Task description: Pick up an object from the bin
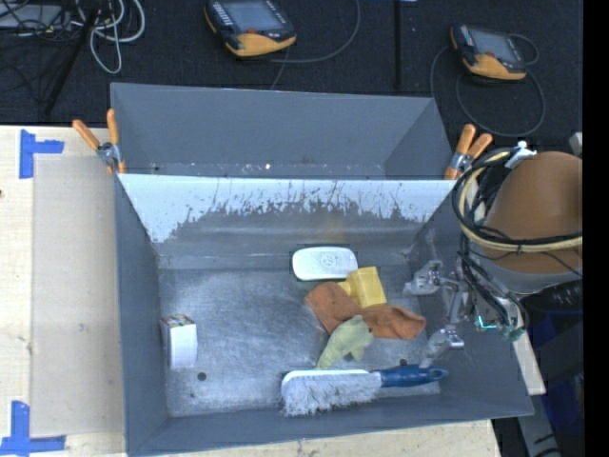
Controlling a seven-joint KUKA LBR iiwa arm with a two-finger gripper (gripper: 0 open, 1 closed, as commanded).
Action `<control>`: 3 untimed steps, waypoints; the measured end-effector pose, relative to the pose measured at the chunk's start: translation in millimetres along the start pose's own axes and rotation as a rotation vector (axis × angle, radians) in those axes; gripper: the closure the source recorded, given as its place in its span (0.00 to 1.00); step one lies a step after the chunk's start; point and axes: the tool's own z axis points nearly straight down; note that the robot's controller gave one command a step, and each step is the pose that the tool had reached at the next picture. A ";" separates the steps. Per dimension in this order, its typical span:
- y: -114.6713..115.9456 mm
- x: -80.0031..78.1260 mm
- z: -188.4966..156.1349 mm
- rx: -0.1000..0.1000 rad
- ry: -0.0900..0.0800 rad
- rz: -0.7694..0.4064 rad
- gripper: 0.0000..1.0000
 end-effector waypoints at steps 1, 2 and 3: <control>2.4 -7.8 50.2 0.001 -0.008 -0.033 0.00; 7.9 -30.1 99.2 -0.005 0.009 -0.294 1.00; 7.9 -30.1 99.3 -0.004 0.009 -0.295 1.00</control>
Offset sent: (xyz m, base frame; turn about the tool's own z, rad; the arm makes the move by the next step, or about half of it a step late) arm 0.0263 0.0056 -0.1108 -0.2925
